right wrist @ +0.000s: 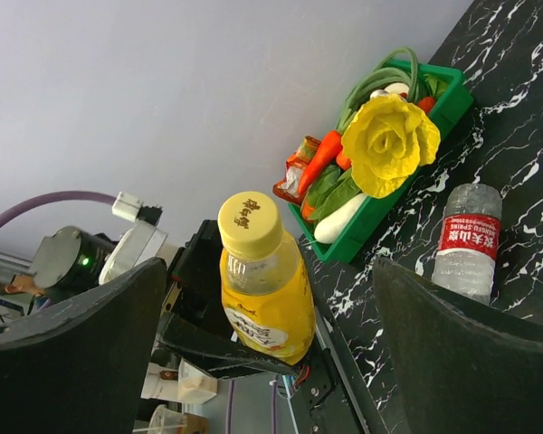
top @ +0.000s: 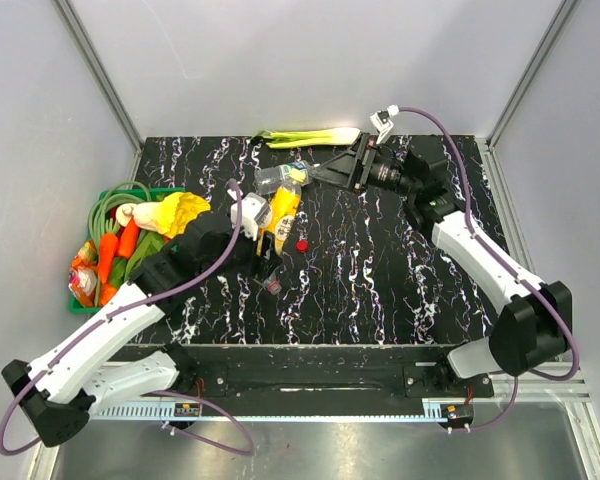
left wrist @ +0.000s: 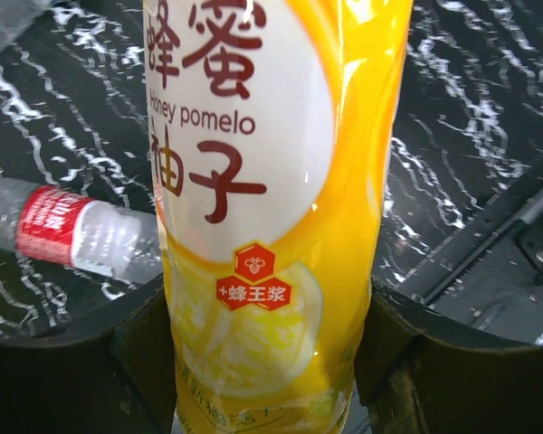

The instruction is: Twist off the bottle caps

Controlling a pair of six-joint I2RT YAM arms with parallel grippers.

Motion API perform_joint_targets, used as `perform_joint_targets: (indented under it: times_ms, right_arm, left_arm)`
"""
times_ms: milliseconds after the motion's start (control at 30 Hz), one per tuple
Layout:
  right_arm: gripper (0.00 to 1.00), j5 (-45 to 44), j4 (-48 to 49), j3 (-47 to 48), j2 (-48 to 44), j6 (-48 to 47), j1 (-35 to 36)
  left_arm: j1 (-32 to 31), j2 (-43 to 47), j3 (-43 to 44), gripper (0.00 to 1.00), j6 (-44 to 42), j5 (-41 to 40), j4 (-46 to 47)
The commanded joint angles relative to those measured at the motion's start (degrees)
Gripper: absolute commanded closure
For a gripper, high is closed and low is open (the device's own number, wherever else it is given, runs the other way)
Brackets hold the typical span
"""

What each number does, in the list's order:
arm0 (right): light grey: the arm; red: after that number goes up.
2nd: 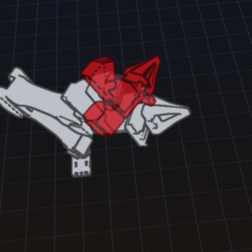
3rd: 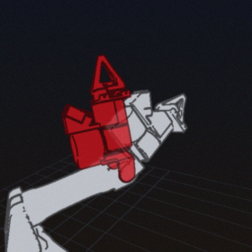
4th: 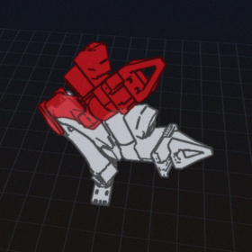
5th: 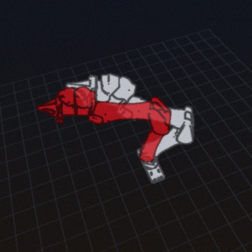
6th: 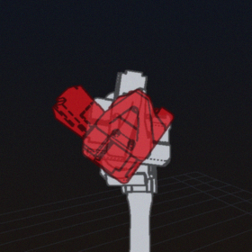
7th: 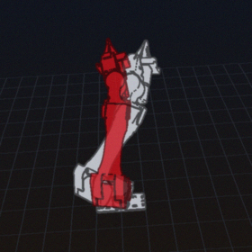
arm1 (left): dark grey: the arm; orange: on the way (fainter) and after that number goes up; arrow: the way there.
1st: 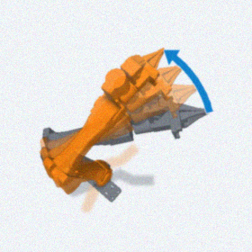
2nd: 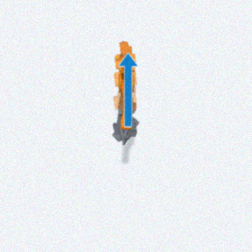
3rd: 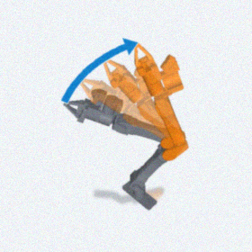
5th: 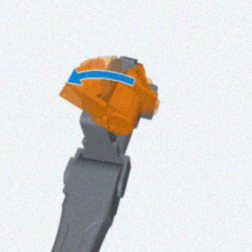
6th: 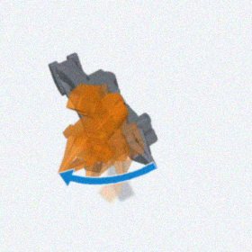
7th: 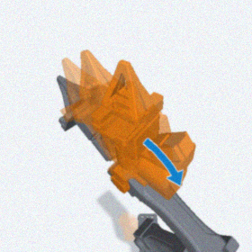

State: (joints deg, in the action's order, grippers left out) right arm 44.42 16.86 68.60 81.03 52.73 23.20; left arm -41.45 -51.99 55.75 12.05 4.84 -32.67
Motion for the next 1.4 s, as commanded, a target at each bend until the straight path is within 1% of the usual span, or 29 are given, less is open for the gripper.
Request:
perform_joint_targets:
  times_ms: [0, 167, 367, 400, 500, 600, 967, 1067, 1133, 1233, 1333, 1367]
  right_arm:
    - [0.00, -0.4, -1.6, 4.8, 1.8, 0.4, 0.7]
    - [0.00, -0.6, -1.2, 6.8, 3.8, 0.4, 2.3]
    - [0.01, -1.4, -2.4, 8.7, 6.7, 1.0, 3.4]
    - [0.03, -1.4, -1.2, 8.5, 7.0, 1.8, 3.5]
    - [0.14, -1.3, 1.9, 7.8, 7.6, 3.8, 3.6]
    - [0.21, -1.1, 2.4, 7.8, 7.9, 4.6, 3.7]
    - [0.41, -1.1, 3.0, 7.1, 8.0, 5.7, 3.7]
    - [0.52, -1.2, 2.7, 6.9, 7.9, 5.5, 3.7]
    - [0.65, -1.1, 2.4, 6.8, 7.8, 5.3, 3.7]
    - [0.79, -1.2, 1.8, 6.8, 7.9, 4.9, 3.7]
    - [1.00, -1.2, 1.2, 6.7, 7.8, 4.1, 3.7]
    - [1.00, -1.4, 0.8, 6.7, 7.8, 3.6, 3.7]
  left_arm:
    - [-3.3, -3.1, 5.9, 0.61, 0.7, -15.1, -4.7]
    - [-6.2, -6.3, 9.6, 0.62, 1.5, -20.5, -7.7]
    - [-8.9, -8.3, 11.0, 0.63, 1.7, -22.2, -8.0]
    - [-9.3, -8.7, 11.1, 0.63, 1.7, -22.3, -8.1]
    - [-10.1, -9.6, 11.3, 0.63, 2.0, -23.5, -8.6]
    - [-10.8, -10.2, 11.2, 0.63, 2.3, -23.9, -8.8]
    - [-11.8, -10.9, 11.2, 0.63, 2.7, -25.8, -9.7]
    - [-12.2, -11.2, 11.1, 0.63, 2.8, -26.1, -9.7]
    - [-12.3, -11.5, 11.1, 0.63, 2.9, -26.5, -9.7]
    - [-12.5, -11.9, 11.1, 0.63, 2.9, -26.9, -10.0]
    - [-12.5, -12.5, 11.0, 0.62, 3.1, -27.7, -10.5]
    - [-12.5, -12.7, 11.0, 0.62, 3.1, -27.7, -10.7]
